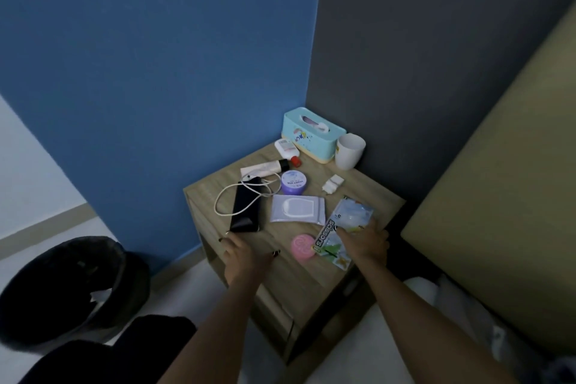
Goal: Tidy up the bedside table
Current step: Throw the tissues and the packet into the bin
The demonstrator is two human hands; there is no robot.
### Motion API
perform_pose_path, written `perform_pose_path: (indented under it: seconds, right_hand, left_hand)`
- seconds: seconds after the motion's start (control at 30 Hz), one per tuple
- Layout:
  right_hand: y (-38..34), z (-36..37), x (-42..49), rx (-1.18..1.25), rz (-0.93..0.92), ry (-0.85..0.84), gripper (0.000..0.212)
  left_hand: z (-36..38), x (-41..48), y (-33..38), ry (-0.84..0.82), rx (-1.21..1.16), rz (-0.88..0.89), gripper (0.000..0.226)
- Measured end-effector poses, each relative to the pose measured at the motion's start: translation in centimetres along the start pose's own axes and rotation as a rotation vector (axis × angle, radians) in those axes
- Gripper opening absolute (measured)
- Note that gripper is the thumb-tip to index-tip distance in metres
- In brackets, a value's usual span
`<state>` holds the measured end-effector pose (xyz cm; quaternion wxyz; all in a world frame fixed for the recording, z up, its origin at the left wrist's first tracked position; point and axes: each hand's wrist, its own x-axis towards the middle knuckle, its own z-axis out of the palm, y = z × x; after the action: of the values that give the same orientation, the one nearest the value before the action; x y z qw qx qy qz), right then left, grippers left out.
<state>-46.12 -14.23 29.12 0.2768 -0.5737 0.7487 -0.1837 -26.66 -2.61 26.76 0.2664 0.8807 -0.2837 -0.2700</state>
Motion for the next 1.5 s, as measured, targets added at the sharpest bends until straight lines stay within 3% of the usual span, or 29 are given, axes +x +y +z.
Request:
perform_pose_path:
  seconds: [0.13,0.27,0.4,0.7,0.77,0.9,1.03,1.27,1.5]
  right_hand:
    - [0.0,1.3,0.3,0.099,0.036,-0.001,0.101]
    - [0.0,1.8,0.6,0.188,0.083,-0.023,0.084]
    - [0.0,1.7,0.9,0.175,0.113,-0.035,0.070]
    - [-1.1,0.4,1.2,0.218,0.150,-0.131,0.058]
    - [-2.5,-0.3,1.3,0.284,0.083,-0.094,0.052]
    - [-7.7,-0.8,0.4,0.357,-0.050,0.010,0.041]
    - [-14.1,0.7,-3.5,0.356,-0.291,0.022,0.029]
    - [-20.0,9.4,-13.6,0.122,-0.628,-0.235,0.024]
    - [-21.2,19.7,-21.1,-0.220,-0.770,-0.596,0.033]
  left_hand:
    - [0.2,0.9,-0.6,-0.071,-0.100,-0.060,0.138]
    - [-0.5,1.7,-0.2,-0.163,-0.314,-0.181,0.162]
    - [-0.6,1.5,-0.4,-0.138,-0.184,-0.087,0.146]
    - [-1.4,1.5,-0.3,-0.197,-0.151,-0.120,0.141]
    - [-2.8,2.0,0.3,-0.171,-0.103,-0.109,0.129]
    - [-8.8,3.3,0.4,0.010,0.134,0.031,0.056]
    - [-15.2,4.4,-1.6,0.195,0.184,0.078,0.032]
    - [-25.3,4.5,-11.7,0.408,0.195,-0.025,0.027]
    - [-29.5,4.3,-24.5,0.469,0.061,-0.228,0.024]
